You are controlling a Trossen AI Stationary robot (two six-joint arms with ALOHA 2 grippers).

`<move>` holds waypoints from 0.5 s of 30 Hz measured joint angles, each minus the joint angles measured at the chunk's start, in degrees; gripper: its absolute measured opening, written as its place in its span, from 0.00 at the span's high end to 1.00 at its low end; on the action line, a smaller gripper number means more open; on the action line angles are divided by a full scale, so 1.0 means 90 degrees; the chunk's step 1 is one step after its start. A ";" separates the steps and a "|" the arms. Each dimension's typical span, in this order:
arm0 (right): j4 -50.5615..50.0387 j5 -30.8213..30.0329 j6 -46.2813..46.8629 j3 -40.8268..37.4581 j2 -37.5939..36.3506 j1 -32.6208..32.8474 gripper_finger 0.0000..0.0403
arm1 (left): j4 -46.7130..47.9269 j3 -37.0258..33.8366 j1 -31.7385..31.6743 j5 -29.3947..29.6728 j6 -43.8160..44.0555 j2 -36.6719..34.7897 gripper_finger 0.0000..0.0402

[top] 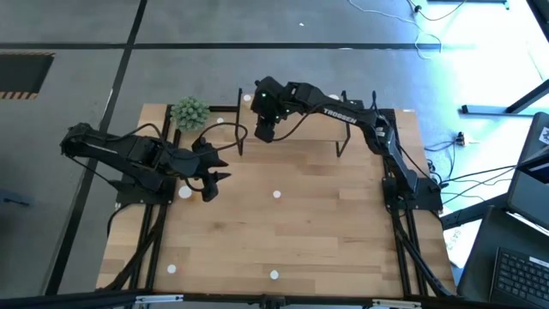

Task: Pick and place medicine bottles onto shelf by color
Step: Put the bottom yellow pill bottle on the shelf aligned with the other yellow pill bottle

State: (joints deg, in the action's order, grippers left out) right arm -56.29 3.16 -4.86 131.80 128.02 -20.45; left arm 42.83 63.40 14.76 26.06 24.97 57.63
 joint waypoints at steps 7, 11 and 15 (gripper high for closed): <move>-0.0008 -0.0002 -0.0015 -0.0002 0.0023 0.0000 0.71 | 0.0000 0.0000 0.0000 0.0002 0.0003 0.0000 0.63; -0.0072 -0.0002 -0.0016 -0.0002 0.0023 0.0000 0.71 | 0.0000 0.0000 0.0000 0.0001 0.0012 0.0000 0.63; -0.0063 -0.0007 0.0017 -0.0002 0.0023 0.0000 0.71 | 0.0000 0.0000 -0.0002 0.0002 0.0013 0.0000 0.63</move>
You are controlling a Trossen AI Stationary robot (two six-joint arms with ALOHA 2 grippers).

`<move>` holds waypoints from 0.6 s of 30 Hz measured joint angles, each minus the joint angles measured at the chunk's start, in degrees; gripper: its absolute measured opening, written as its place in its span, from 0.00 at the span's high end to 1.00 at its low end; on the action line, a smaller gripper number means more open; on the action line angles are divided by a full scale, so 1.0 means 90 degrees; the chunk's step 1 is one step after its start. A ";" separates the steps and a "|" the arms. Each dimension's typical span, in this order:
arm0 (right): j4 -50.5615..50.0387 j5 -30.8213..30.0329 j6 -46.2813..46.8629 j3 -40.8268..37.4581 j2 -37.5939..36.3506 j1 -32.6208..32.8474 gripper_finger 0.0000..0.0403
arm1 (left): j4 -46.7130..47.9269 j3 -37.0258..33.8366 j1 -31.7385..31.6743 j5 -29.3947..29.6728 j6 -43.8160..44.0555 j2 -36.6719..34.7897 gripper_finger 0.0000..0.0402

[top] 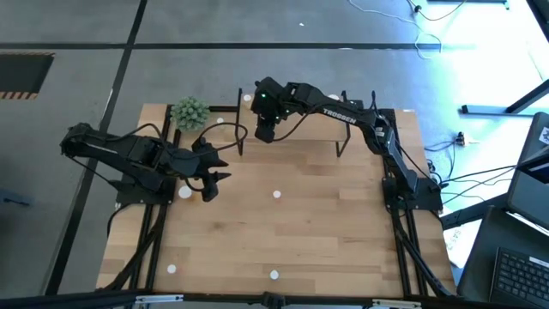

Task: Pick and place medicine bottles onto shelf by color
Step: Put the bottom yellow pill bottle on the shelf aligned with the other yellow pill bottle

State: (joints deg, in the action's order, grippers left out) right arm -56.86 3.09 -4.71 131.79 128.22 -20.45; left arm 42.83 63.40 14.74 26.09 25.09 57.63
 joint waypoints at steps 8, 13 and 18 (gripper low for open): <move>0.0009 0.0037 0.0165 0.0000 0.0000 -0.0070 0.71 | -0.0001 0.0000 0.0002 0.0042 -0.0011 0.0000 0.63; 0.0007 0.0055 0.0239 0.0000 0.0000 -0.0085 0.71 | -0.0002 0.0000 0.0000 0.0665 -0.0006 0.0000 0.63; 0.0007 0.0066 0.0323 0.0000 -0.0002 -0.0090 0.71 | 0.0000 0.0000 0.0001 0.1022 -0.0004 -0.0001 0.63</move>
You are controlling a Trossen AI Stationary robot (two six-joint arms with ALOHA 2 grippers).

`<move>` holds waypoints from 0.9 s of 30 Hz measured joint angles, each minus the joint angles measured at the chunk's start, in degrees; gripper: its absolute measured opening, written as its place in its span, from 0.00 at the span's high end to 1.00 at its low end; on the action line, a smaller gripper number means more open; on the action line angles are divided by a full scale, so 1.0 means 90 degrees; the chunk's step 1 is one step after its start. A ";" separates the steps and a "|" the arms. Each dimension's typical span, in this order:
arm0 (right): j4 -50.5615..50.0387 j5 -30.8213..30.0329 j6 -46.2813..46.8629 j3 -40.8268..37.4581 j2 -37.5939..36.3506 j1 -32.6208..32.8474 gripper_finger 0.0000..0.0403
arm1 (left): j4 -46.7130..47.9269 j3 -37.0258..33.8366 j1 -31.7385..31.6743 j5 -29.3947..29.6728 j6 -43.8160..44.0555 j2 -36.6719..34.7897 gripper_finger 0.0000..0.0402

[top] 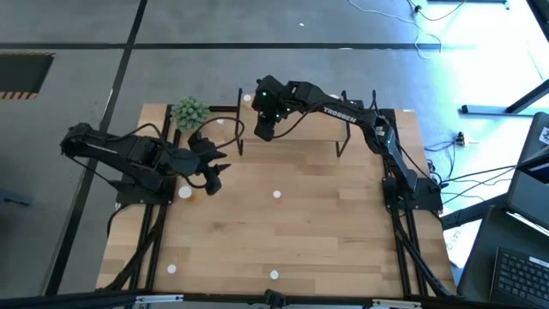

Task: Pick and place medicine bottles onto shelf by color
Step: Put the bottom yellow pill bottle on the shelf aligned with the other yellow pill bottle

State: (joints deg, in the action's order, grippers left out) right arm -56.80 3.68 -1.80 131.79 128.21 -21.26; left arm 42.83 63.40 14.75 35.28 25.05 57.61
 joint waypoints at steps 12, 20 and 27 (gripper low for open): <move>0.0046 -0.0005 -0.0020 0.0000 -0.0001 -0.0002 0.71 | -0.0002 0.0000 -0.0001 0.0355 0.0001 0.0001 0.63; 0.0087 -0.0010 -0.0024 0.0000 -0.0003 -0.0002 0.62 | 0.0000 0.0000 0.0000 0.0348 0.0001 0.0001 0.63; 0.0116 -0.0189 -0.0102 0.0000 -0.0003 -0.0010 0.53 | -0.0002 0.0000 0.0001 0.0340 -0.0009 0.0001 0.63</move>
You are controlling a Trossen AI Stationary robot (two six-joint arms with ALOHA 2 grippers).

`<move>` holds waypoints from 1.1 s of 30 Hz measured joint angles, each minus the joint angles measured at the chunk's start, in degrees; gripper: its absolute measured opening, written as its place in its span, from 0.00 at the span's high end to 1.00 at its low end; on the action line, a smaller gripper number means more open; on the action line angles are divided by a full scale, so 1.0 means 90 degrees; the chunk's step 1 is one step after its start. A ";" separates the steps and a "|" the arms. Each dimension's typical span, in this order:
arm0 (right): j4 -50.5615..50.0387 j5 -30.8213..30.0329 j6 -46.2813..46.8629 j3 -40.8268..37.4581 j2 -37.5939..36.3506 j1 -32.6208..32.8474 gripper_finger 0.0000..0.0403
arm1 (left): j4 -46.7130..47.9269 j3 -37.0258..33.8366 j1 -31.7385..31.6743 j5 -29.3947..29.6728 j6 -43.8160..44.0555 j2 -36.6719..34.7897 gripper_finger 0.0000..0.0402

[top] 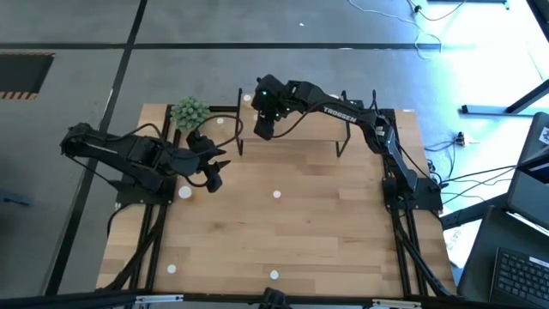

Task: Pick and place medicine bottles onto shelf by color
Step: Put the bottom yellow pill bottle on the shelf aligned with the other yellow pill bottle

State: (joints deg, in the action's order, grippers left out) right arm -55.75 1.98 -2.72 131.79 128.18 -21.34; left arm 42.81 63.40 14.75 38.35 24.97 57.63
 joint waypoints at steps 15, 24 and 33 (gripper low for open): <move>-0.0136 -0.0041 -0.0185 0.0311 -0.0181 -0.0012 0.53 | 0.0002 0.0000 -0.0001 -0.0007 -0.0002 -0.0002 0.63; -0.0946 -0.0061 -0.0209 0.0345 -0.0790 0.0105 0.53 | 0.0000 0.0000 -0.0164 0.0159 0.0378 0.0000 0.63; -0.1287 -0.0042 -0.0204 0.0352 -0.1785 0.0688 0.53 | -0.0079 -0.0002 -0.1139 -0.0265 0.0200 0.0214 0.63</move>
State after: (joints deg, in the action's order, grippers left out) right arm -67.33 1.60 -4.55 134.96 112.11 -15.15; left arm 42.10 63.37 4.50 35.97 26.78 59.55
